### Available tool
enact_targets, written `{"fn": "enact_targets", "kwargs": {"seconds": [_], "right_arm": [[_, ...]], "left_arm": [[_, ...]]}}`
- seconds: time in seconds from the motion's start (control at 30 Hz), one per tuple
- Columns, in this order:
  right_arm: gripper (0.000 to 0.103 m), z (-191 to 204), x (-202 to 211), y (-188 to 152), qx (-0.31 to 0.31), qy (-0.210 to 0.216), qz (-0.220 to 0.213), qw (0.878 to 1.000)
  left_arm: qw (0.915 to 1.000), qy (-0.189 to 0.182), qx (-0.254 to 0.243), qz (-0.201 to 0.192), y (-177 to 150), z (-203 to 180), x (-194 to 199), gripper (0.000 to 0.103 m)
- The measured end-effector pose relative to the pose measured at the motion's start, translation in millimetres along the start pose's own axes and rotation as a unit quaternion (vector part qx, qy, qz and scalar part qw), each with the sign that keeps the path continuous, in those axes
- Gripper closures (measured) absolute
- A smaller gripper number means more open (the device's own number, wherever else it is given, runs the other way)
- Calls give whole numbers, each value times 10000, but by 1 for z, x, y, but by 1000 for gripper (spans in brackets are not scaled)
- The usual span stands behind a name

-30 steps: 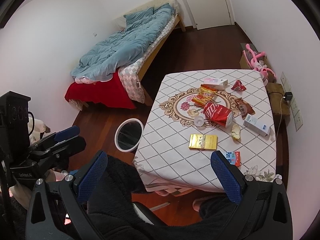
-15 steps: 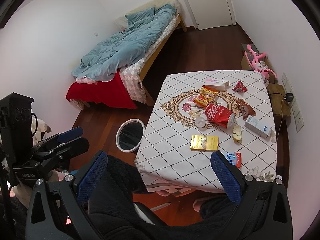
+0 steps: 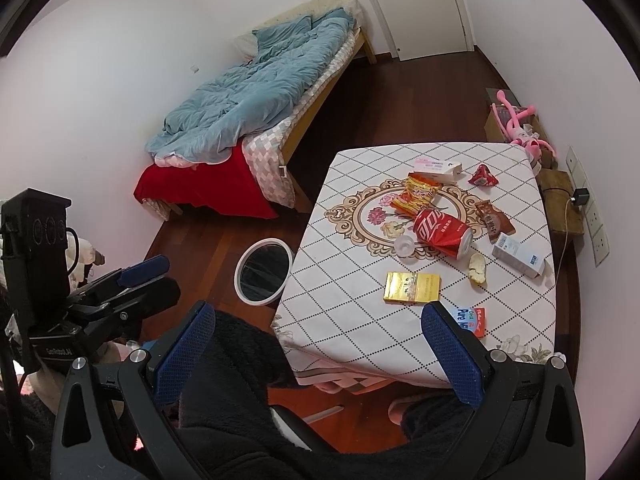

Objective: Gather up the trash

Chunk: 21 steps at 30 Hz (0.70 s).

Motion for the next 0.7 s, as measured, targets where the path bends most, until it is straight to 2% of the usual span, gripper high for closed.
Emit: {"fn": "enact_targets", "kwargs": {"seconds": [0.3, 0.37, 0.47, 0.57, 0.63, 0.7], "right_arm": [[0, -2, -1, 5, -106, 71, -76, 9999], [0, -7, -2, 5, -292, 37, -153, 9995], [0, -26, -15, 1, -859, 60, -219, 9960], [0, -61, -47, -10, -1780, 43, -87, 9840], [0, -91, -77, -21, -2464, 161, 66, 9690], [0, -121, -108, -32, -3070, 38, 192, 9515]], "left_arm": [[10000, 83, 15, 5, 4, 1, -4, 0], [9996, 267, 17, 1, 6, 4, -11, 0], [9972, 750, 43, -51, 11, 11, -31, 0], [9912, 1318, 95, 18, 15, 24, -67, 0], [9868, 1596, 117, 233, 16, 38, -101, 0], [9835, 1706, 152, 579, 17, 51, -140, 0]]}}
Point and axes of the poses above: each gripper's, at about its wrist camera, not at the fingertips, and x roughly against the way its jaws point, z to its left, y to its top, the point moved 1 cm from there along -x, roughly the way its jaws point, and after that the axes turned 14 degrees about z, right-handed, at the moved point
